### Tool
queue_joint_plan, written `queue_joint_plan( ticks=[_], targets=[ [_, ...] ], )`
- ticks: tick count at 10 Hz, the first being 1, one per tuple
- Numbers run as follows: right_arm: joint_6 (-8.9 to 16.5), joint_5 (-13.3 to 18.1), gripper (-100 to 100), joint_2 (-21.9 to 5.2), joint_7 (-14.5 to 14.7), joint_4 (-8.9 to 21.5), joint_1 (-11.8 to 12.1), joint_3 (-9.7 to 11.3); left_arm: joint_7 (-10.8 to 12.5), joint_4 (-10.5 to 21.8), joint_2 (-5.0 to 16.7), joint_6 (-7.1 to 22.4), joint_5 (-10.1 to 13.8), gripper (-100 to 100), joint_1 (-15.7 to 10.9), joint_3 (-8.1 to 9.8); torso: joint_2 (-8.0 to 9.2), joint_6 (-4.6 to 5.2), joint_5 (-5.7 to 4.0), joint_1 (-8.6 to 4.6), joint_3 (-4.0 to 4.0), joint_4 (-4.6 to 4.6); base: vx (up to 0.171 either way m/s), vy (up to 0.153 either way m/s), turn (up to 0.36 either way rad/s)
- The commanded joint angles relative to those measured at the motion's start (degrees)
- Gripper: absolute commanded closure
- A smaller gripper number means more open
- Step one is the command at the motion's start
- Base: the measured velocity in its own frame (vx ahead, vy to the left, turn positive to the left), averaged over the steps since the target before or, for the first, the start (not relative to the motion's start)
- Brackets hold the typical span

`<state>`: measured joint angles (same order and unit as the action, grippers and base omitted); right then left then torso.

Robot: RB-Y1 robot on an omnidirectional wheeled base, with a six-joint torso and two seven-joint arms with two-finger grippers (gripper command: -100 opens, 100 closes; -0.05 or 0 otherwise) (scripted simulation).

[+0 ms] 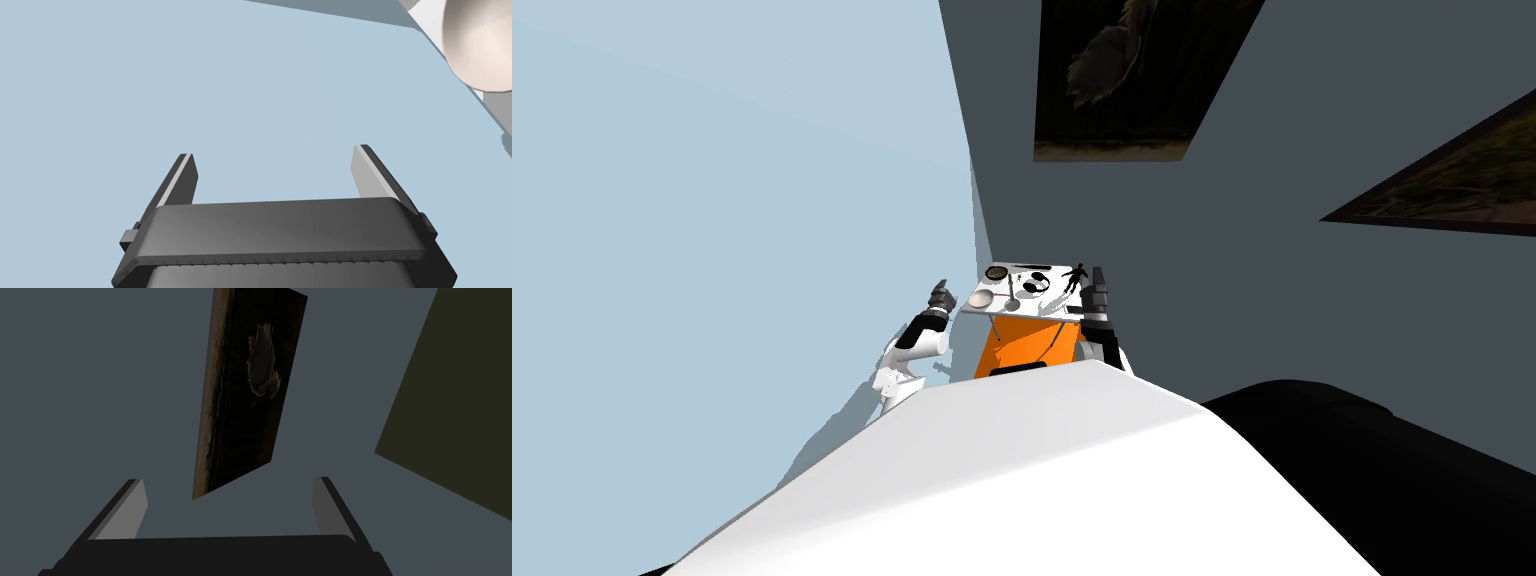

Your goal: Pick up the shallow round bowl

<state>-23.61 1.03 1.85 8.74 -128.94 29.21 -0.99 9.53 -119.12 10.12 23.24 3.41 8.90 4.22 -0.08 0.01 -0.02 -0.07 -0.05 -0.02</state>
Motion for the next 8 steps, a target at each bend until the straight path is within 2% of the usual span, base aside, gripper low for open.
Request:
queue_joint_plan(
  ticks=[1, 4, 5, 6, 7, 8],
  targets=[
    [0.0, 0.0, 0, 0.0, 0.0, 0.0, 0.0, 0.0, 0.1, 0.0, 0.0, 1.6, 0.0, -100, -0.2, 0.00, 0.00, 0.00, 0.00, 0.00, 0.00, 0.00, 0.006, -0.006, -0.006],
    [0.0, 0.0, 0, 0.0, 0.0, 0.0, 0.0, 0.0, 1.0, 2.3, -0.3, 7.2, 0.1, -100, -3.1, 0.19, 0.01, 0.00, 0.01, 0.03, 0.01, 0.00, 0.012, -0.014, 0.030],
    [0.0, 0.0, 0, 0.0, 0.0, 0.0, 0.0, 0.0, 1.0, 2.3, -0.3, 8.9, 0.1, -100, -3.1, 0.19, -0.02, 0.00, 0.01, 0.02, -0.01, 0.00, 0.017, -0.016, 0.012],
    [0.0, 0.0, 0, 0.0, 0.0, 0.0, 0.0, 0.0, 1.0, 2.3, -0.3, 9.2, 0.1, -100, -3.1, 0.19, -0.02, 0.00, 0.01, 0.03, -0.01, 0.00, 0.007, -0.007, -0.005],
    [0.0, 0.0, 0, 0.0, 0.0, 0.0, 0.0, 0.0, 1.5, 3.4, -0.4, 11.4, 0.1, -100, -4.5, 0.28, 0.02, 0.00, 0.01, 0.05, 0.01, 0.00, 0.011, -0.008, 0.015],
    [0.0, 0.0, 0, 0.0, 0.0, 0.0, 0.0, 0.0, 1.5, 3.4, -0.4, 13.0, 0.1, -100, -4.5, 0.28, 0.01, 0.00, 0.01, 0.05, 0.01, 0.00, 0.014, -0.009, 0.010]
  ],
)
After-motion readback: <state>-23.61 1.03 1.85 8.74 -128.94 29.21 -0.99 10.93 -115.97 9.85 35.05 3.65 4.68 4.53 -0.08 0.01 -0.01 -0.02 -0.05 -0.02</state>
